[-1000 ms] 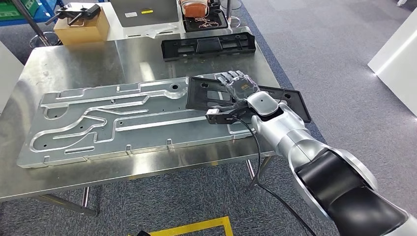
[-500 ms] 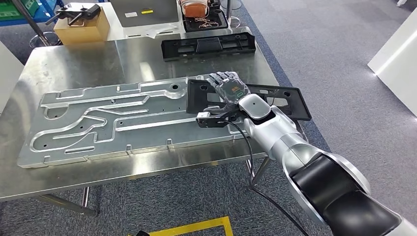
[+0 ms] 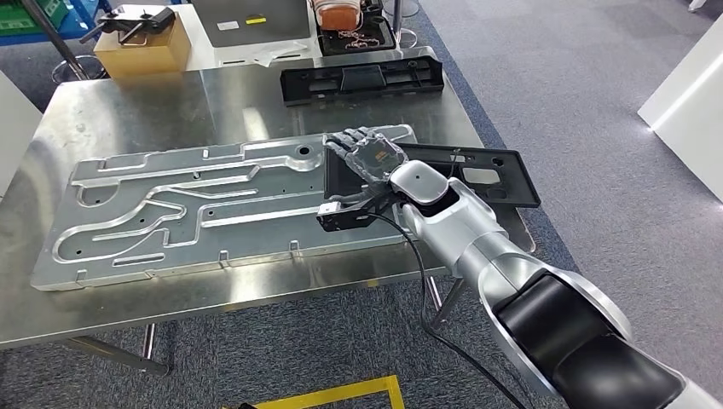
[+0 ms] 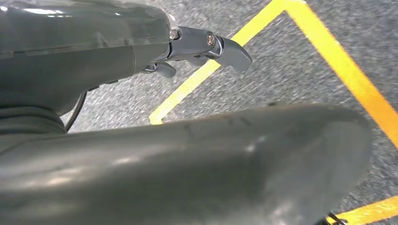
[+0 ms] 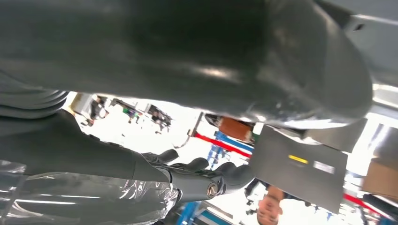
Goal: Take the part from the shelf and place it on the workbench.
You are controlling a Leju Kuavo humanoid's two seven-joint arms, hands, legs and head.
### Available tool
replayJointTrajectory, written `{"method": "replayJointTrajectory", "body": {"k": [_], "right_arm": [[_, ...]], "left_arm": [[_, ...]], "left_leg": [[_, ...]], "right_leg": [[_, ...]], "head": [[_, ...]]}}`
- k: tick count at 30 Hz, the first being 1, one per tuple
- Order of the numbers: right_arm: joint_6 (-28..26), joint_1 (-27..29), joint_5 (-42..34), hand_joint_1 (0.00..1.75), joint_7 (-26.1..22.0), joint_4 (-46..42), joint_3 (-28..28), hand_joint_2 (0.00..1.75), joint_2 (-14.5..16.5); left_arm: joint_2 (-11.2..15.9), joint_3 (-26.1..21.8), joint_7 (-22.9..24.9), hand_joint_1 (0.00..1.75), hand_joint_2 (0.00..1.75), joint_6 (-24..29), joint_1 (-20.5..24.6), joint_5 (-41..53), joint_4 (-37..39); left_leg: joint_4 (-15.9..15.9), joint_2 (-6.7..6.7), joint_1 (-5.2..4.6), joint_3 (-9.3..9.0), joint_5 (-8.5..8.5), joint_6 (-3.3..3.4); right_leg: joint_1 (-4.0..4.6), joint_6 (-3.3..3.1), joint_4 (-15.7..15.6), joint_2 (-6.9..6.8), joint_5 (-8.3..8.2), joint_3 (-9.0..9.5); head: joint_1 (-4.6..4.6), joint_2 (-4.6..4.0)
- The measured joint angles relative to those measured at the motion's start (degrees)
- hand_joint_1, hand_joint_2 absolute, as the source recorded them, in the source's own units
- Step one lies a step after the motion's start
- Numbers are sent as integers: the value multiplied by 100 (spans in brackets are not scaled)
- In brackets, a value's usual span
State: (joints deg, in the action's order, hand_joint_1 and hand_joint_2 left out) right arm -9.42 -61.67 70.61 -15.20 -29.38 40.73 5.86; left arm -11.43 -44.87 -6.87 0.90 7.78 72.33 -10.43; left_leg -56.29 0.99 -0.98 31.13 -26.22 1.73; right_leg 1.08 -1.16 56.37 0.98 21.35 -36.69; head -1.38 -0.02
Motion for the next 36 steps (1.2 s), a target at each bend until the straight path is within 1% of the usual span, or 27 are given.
{"method": "replayJointTrajectory", "body": {"k": [6,8,9,10,11,13,14,15,16,17,18,19,20,22,23,24,25,26,28,29,30,31,32,33,34,35,36], "right_arm": [[247,9,12,0,5,-374,299,0,-4],[433,-35,-50,0,31,-552,425,0,-26],[574,-83,-126,0,51,-685,503,0,-53],[731,-147,-235,0,80,-841,589,0,-90],[881,-215,-363,0,110,-1012,680,0,-134],[1117,-316,-591,0,165,-1334,874,0,-227],[1207,-335,-673,0,196,-1487,977,0,-275],[1269,-341,-728,0,228,-1621,1066,0,-319],[1314,-345,-769,0,259,-1747,1142,0,-357],[1346,-352,-802,0,289,-1867,1206,0,-391],[1364,-364,-834,0,315,-1970,1255,0,-424],[1378,-375,-862,0,338,-2063,1299,0,-449],[1386,-383,-886,0,357,-2142,1343,0,-473],[1391,-387,-913,0,384,-2251,1412,0,-516],[1392,-387,-920,0,390,-2293,1441,0,-538],[1392,-389,-923,0,397,-2329,1464,0,-556],[1392,-392,-929,0,403,-2361,1487,0,-568],[1390,-394,-941,0,415,-2389,1514,0,-575],[1388,-387,-976,0,444,-2422,1570,0,-593],[1386,-377,-997,0,458,-2428,1600,0,-608],[1382,-366,-1012,0,467,-2430,1628,0,-625],[1378,-356,-1027,0,474,-2430,1653,0,-642],[1371,-351,-1042,0,478,-2430,1674,0,-657],[1360,-348,-1056,0,482,-2434,1689,0,-669],[1345,-346,-1069,0,487,-2440,1698,0,-681],[1326,-343,-1082,0,491,-2448,1708,0,-689],[1308,-340,-1092,0,495,-2456,1719,0,-695]], "left_arm": [[0,-12,53,0,0,-19,-7,-49,0],[-8,-27,65,0,0,-20,-11,-75,0],[-16,-38,70,0,0,-20,-11,-95,0],[-25,-48,75,0,0,-20,-13,-113,0],[-33,-58,78,0,0,-20,-15,-130,0],[-41,-80,87,0,0,-20,-21,-148,0],[-44,-89,94,0,0,-21,-24,-152,0],[-48,-95,103,0,0,-23,-24,-153,0],[-51,-97,113,0,0,-27,-23,-149,0],[-55,-98,123,0,0,-31,-19,-143,0],[-62,-99,133,0,0,-38,-15,-136,0],[-69,-99,144,0,0,-47,-6,-128,0],[-78,-99,154,0,0,-57,6,-122,0],[-95,-99,168,0,0,-79,29,-115,0],[-99,-99,172,0,0,-87,36,-113,-1],[-102,-99,176,0,0,-91,39,-112,-1],[-102,-99,182,0,0,-94,43,-111,-2],[-101,-99,188,0,0,-94,49,-107,-2],[-101,-99,203,0,0,-93,64,-93,-2],[-101,-99,212,0,0,-92,70,-85,-2],[-101,-99,222,0,0,-92,73,-81,-2],[-101,-99,234,0,0,-91,76,-79,-2],[-101,-99,246,0,0,-91,81,-77,-2],[-101,-99,255,0,0,-90,91,-77,-2],[-102,-99,265,0,0,-90,104,-77,-2],[-103,-99,271,0,0,-90,116,-77,-2],[-103,-99,278,0,0,-91,128,-77,-2]], "left_leg": [[-29,0,-16,11,-6,36],[2,-15,-3,-2,43,73],[28,-28,9,-10,76,95],[51,-43,24,-14,108,114],[60,-56,32,-13,123,125],[39,-63,32,8,125,131],[22,-64,33,17,121,129],[3,-62,34,26,116,124],[-20,-59,34,34,106,115],[-48,-56,34,41,91,103],[-76,-54,33,57,74,86],[-100,-54,30,76,61,64],[-120,-53,28,94,57,40],[-132,-52,28,121,72,-10],[-142,-51,26,130,65,-37],[-192,-54,22,154,5,-70],[-317,-56,24,203,-114,-107],[-566,-59,36,296,-307,-144],[-1272,-61,88,549,-727,-210],[-1563,-62,117,641,-851,-238],[-1668,-63,141,648,-860,-261],[-1564,-64,162,553,-770,-280],[-1255,-66,181,356,-608,-292],[-840,-67,196,116,-471,-299],[-486,-61,188,-91,-367,-292],[-245,-53,176,-219,-304,-273],[-145,-45,156,-256,-293,-249]], "right_leg": [[-13,40,2,1,-11,2],[-17,79,19,2,-7,-1],[-17,103,89,-4,62,-30],[-21,130,264,-11,195,-100],[-34,155,577,-21,400,-228],[-72,199,1400,-37,792,-558],[-91,214,1694,-45,875,-671],[-107,222,1778,-53,846,-689],[-120,223,1621,-60,715,-591],[-129,214,1252,-65,521,-386],[-128,195,844,-66,394,-153],[-114,173,504,-64,295,33],[-98,146,286,-61,256,144],[-72,97,198,-61,253,156],[-93,66,164,-69,237,152],[-112,34,133,-78,216,148],[-134,1,104,-85,186,140],[-152,-25,80,-93,154,123],[-149,-42,79,-97,102,61],[-150,-36,83,-99,73,21],[-153,-26,90,-102,44,-22],[-159,-12,100,-103,13,-66],[-168,8,116,-103,-16,-110],[-176,32,134,-103,-44,-150],[-179,63,149,-100,-76,-185],[-180,98,159,-99,-111,-209],[-180,135,159,-97,-152,-226]], "head": [[0,0],[0,0],[0,0],[0,0],[0,0],[0,0],[0,0],[0,0],[0,0],[0,0],[0,0],[-1,0],[-1,0],[-1,0],[0,0],[-1,0],[-1,0],[-1,0],[0,0],[0,0],[-1,0],[-1,0],[-1,0],[-1,0],[-1,0],[-1,0],[-1,0]]}}
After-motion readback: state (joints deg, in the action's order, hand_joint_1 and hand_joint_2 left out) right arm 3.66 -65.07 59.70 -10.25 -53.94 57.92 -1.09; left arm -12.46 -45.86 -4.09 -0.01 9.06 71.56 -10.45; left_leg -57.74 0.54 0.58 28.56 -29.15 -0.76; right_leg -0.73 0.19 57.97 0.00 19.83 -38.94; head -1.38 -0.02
